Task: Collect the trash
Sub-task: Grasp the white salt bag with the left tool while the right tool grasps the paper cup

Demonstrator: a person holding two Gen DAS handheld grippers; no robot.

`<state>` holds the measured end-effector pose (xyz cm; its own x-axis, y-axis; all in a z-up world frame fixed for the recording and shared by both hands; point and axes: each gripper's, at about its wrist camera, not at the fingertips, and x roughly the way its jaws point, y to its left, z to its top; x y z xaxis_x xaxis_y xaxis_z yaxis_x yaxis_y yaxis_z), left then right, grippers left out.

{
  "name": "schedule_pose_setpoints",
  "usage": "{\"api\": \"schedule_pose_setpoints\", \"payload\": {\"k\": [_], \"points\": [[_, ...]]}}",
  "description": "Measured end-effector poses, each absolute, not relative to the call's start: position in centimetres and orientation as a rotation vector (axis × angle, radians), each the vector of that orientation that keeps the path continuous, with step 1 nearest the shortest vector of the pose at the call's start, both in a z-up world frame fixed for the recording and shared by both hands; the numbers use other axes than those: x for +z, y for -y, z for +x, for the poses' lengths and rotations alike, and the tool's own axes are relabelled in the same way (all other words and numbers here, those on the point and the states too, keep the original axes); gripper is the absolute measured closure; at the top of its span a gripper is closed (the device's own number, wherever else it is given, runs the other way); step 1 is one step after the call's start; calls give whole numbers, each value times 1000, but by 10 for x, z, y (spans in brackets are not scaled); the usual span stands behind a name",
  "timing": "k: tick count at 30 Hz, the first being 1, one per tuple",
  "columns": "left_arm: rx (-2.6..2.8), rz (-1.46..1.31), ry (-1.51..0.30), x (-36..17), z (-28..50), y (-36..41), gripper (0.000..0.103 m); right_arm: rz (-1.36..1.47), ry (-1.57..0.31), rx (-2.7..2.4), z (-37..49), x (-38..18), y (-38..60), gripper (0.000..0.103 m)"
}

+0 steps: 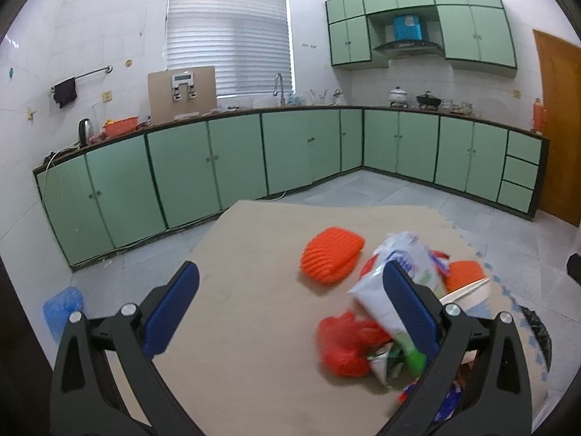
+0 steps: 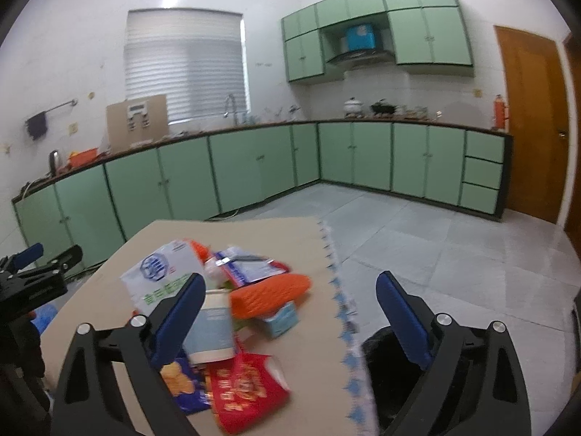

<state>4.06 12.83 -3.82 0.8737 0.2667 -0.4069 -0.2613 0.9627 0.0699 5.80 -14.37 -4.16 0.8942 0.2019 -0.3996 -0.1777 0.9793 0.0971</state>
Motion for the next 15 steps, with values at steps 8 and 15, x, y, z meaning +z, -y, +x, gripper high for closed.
{"api": "schedule_pose_setpoints", "payload": {"k": [8, 15], "points": [[281, -15, -485, -61, 48, -150, 8, -4, -512, 320, 83, -69, 88, 16], [260, -31, -516, -72, 52, -157, 8, -28, -612, 358, 111, -98, 63, 18]]}}
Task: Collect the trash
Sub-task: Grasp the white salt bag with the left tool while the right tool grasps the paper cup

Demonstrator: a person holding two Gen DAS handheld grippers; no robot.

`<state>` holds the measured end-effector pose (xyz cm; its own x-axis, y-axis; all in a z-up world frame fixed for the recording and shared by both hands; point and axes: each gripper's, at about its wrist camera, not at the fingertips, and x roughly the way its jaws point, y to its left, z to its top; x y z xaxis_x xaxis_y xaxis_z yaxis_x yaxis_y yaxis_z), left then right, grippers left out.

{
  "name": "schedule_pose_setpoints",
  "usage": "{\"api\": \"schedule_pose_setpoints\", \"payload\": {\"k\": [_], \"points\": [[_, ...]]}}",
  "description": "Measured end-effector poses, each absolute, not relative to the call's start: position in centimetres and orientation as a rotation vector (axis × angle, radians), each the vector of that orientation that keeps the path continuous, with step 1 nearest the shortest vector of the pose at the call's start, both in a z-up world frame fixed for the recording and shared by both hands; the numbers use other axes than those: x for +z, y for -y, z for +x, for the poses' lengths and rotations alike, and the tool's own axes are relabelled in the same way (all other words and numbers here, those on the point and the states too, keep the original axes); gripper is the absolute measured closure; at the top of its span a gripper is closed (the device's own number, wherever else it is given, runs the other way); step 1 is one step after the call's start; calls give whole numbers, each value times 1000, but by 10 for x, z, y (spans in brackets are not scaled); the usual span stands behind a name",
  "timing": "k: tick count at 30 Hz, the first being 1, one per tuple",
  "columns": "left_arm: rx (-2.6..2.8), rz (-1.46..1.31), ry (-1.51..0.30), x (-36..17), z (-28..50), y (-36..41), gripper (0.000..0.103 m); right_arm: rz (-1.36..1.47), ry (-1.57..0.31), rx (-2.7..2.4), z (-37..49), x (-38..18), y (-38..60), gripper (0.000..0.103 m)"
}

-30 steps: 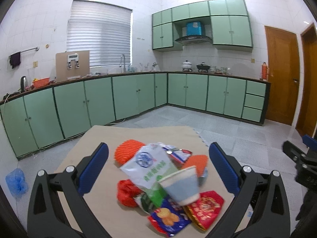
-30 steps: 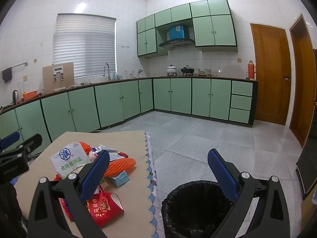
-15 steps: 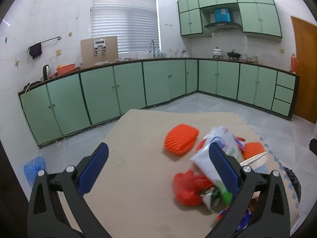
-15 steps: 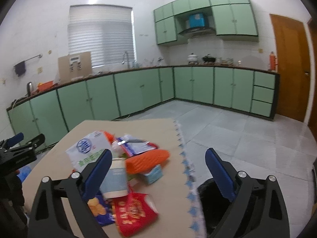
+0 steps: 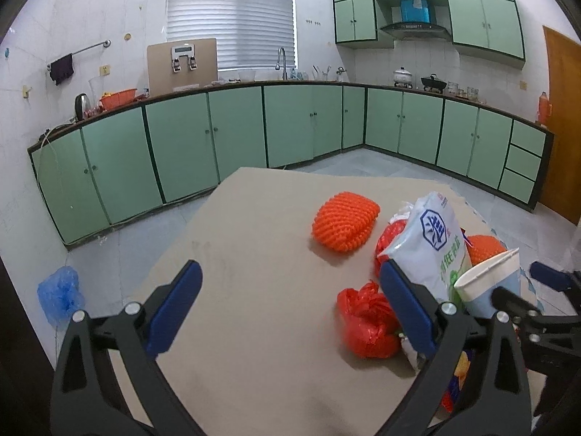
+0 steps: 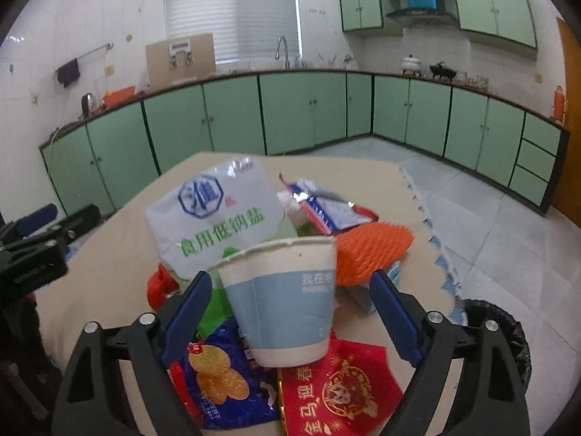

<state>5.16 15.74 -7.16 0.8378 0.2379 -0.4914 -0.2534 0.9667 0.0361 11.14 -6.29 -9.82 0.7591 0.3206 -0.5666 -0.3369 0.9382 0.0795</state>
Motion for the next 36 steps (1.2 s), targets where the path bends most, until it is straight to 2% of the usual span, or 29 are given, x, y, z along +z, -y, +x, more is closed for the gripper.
{"api": "schedule_pose_setpoints", "payload": {"k": [3, 10, 13, 29, 32, 34, 36], "points": [[248, -25, -521, -75, 54, -153, 8, -3, -657, 378, 122, -106, 63, 22], [237, -32, -527, -79, 57, -150, 8, 15, -694, 432, 121, -112, 66, 52], [229, -37, -532, -80, 57, -149, 8, 17, -690, 455, 119, -107, 67, 57], [90, -84, -538, -76, 83, -112, 8, -14, -554, 380, 98, -67, 89, 60], [75, -69, -548, -83, 92, -101, 13, 1, -551, 356, 100, -66, 100, 60], [64, -63, -571, -88, 100, -95, 24, 4, -548, 348, 100, -66, 104, 60], [54, -74, -604, -96, 110, -92, 27, -2, -544, 341, 100, -67, 107, 60]]}}
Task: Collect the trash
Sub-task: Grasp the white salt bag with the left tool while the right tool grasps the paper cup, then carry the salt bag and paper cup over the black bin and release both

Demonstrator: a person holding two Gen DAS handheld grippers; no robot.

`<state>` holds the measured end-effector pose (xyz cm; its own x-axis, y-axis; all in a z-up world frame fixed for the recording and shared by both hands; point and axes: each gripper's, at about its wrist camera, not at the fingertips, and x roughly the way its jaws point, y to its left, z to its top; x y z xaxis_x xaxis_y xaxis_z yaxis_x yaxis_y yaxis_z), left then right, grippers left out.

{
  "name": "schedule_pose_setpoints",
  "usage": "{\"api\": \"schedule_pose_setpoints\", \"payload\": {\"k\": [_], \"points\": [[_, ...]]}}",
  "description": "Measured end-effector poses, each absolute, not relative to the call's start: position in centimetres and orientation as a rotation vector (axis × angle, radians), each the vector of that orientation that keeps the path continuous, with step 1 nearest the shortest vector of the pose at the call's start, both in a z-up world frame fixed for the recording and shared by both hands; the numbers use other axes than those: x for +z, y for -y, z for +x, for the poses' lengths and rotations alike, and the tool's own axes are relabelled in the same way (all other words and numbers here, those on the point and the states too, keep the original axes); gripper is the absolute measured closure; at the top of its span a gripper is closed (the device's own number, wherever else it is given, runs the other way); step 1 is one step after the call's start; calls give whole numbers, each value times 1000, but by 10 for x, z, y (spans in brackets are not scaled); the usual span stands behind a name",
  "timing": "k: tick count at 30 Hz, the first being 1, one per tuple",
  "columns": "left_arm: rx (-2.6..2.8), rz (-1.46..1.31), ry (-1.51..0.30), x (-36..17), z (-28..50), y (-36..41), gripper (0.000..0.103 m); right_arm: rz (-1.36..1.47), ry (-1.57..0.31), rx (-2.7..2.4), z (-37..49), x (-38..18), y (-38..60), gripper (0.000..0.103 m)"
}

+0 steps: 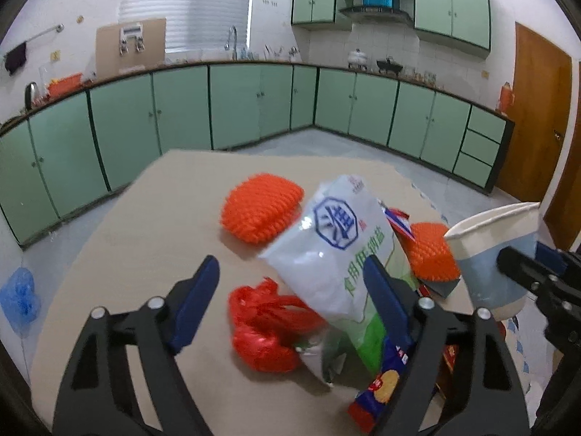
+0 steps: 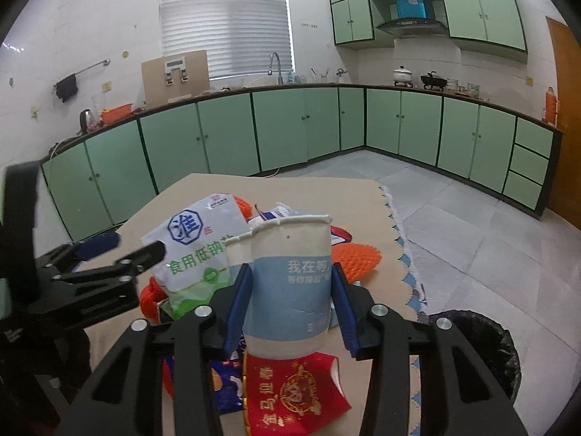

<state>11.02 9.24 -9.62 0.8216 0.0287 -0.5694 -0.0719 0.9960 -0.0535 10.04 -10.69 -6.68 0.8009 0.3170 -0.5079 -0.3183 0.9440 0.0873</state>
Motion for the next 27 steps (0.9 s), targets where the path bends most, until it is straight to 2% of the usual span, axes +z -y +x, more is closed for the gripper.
{"api": "schedule_pose_setpoints", "payload": {"k": [2, 6, 7, 14, 16, 22, 27], "points": [[47, -92, -630, -103, 119, -90, 34, -8, -542, 337, 100, -67, 108, 60], [9, -134, -665, -111, 129, -89, 60, -9, -542, 333, 101, -68, 109, 59], [-7, -145, -660, -112, 130, -88, 64, -8, -542, 333, 102, -68, 110, 59], [3, -139, -572, -97, 116, -83, 79, -10, -542, 322, 102, -68, 108, 59], [-6, -151, -538, -88, 111, -82, 87, -13, -537, 324, 101, -67, 109, 59], [-46, -178, -449, -59, 101, -75, 94, 0, -498, 308, 98, -55, 116, 59], [-100, -165, -393, -37, 93, -60, 97, 19, -466, 287, 95, -46, 129, 59]]}}
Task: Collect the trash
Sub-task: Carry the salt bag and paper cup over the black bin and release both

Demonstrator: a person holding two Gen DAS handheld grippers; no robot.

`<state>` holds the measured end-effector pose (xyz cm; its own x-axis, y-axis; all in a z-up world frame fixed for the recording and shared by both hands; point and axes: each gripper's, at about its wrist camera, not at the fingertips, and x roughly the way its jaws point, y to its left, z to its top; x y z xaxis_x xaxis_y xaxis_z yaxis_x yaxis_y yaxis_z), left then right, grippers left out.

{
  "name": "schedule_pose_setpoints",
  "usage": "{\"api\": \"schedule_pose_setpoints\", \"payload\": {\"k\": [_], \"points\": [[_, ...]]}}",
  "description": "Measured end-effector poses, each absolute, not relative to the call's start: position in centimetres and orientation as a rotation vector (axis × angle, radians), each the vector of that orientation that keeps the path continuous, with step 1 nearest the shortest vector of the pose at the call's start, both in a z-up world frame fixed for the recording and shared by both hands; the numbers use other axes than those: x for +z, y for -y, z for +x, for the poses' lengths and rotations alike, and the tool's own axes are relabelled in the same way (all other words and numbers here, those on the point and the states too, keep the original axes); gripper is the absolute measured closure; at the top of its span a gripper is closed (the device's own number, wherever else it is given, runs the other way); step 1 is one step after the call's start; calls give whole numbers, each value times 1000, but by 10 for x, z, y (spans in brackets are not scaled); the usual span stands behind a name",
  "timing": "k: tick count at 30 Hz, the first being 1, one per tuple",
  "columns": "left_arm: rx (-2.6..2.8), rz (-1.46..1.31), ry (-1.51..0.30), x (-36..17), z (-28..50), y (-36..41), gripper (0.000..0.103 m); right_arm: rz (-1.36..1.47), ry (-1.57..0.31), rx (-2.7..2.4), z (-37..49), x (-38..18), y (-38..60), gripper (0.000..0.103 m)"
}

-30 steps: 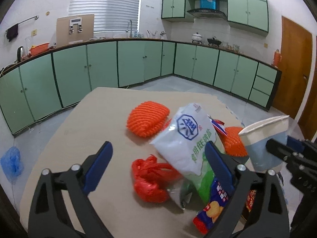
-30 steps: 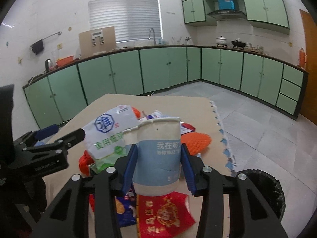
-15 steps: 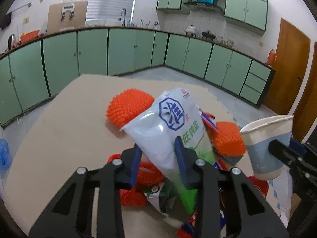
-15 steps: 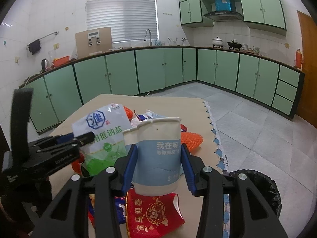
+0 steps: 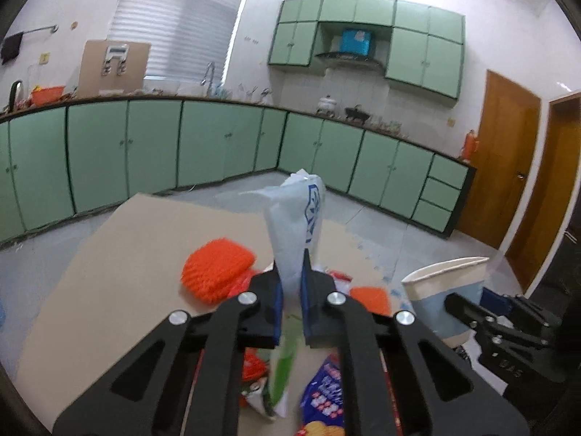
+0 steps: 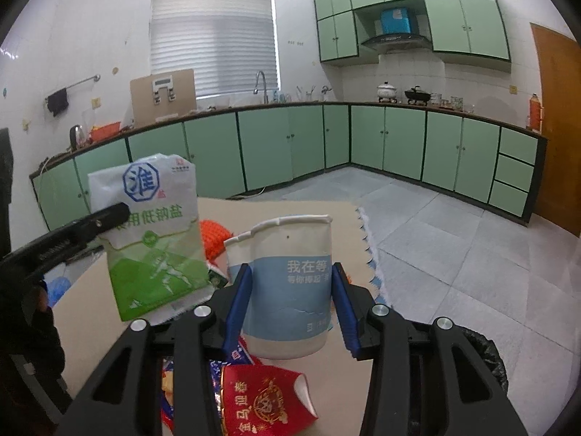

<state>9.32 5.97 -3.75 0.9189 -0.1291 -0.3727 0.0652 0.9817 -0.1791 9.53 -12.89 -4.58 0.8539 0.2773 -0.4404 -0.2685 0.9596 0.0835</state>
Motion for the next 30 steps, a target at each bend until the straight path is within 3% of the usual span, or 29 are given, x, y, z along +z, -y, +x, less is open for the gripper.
{"api": "schedule_pose_setpoints", "payload": {"k": [22, 30], "points": [[-327, 73, -183, -30, 48, 130, 99, 102, -438, -20, 58, -33, 267, 59], [-393, 89, -208, -45, 36, 169, 99, 90, -445, -66, 51, -36, 281, 59]]}}
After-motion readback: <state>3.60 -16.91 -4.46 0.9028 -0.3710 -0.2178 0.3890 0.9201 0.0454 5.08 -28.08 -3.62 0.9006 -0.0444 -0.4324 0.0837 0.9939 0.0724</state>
